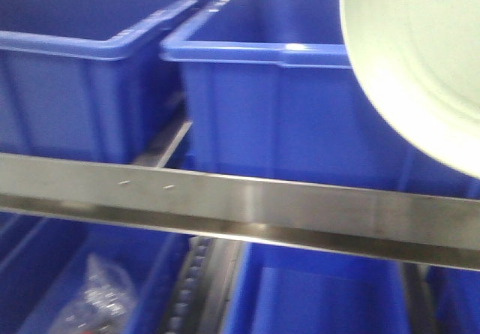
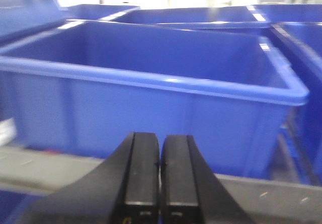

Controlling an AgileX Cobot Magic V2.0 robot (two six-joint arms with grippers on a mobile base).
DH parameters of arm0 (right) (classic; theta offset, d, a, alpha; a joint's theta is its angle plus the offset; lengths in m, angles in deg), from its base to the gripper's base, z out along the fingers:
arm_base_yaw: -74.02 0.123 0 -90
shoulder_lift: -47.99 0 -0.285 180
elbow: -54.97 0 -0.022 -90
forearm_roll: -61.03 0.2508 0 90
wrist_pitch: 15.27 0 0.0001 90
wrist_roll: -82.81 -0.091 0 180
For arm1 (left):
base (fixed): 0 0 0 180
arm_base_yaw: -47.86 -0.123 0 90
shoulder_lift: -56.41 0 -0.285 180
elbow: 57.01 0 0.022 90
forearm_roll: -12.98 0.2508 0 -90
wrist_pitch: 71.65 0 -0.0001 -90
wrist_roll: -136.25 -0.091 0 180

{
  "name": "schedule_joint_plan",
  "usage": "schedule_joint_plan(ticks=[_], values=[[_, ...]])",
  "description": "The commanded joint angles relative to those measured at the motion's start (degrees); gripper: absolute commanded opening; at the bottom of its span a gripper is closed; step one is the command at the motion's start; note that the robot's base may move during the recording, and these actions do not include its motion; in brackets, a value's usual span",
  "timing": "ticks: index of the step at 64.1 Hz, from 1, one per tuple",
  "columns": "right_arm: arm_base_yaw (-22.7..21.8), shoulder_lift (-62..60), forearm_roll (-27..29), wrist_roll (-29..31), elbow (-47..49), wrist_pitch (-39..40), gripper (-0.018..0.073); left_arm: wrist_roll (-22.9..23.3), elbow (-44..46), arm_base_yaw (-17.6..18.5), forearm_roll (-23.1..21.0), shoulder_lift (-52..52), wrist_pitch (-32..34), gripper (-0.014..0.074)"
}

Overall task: Place green plate on second shelf with right arm
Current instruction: 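Turn and drive up to the shelf rack of blue bins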

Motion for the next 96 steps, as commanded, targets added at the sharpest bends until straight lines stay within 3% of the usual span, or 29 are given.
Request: schedule_joint_plan(ticks=[1, 59, 73, 81, 96], values=[[-0.02, 0.71, 0.51, -0.37, 1.94, 6.76, 0.0053, 0.14, -2.27, 0.15, -0.42, -1.01, 4.63, 0.0130], [-0.02, 0.71, 0.51, -0.75, 1.94, 8.52, 0.0053, 0.14, -2.27, 0.15, -0.42, -1.01, 4.63, 0.0130], [-0.02, 0.71, 1.26, -4.41, 2.06, 22.42, 0.0053, 0.14, -2.27, 0.15, -0.42, -1.01, 4.63, 0.0130], [-0.02, 0.71, 1.20, -4.41, 2.06, 25.35, 0.0053, 0.14, -2.27, 0.15, -0.42, -1.01, 4.63, 0.0130], [-0.02, 3.92, 1.20, -6.81, 7.25, 14.75, 0.0053, 0.14, -2.27, 0.15, -0.42, -1.01, 4.63, 0.0130]])
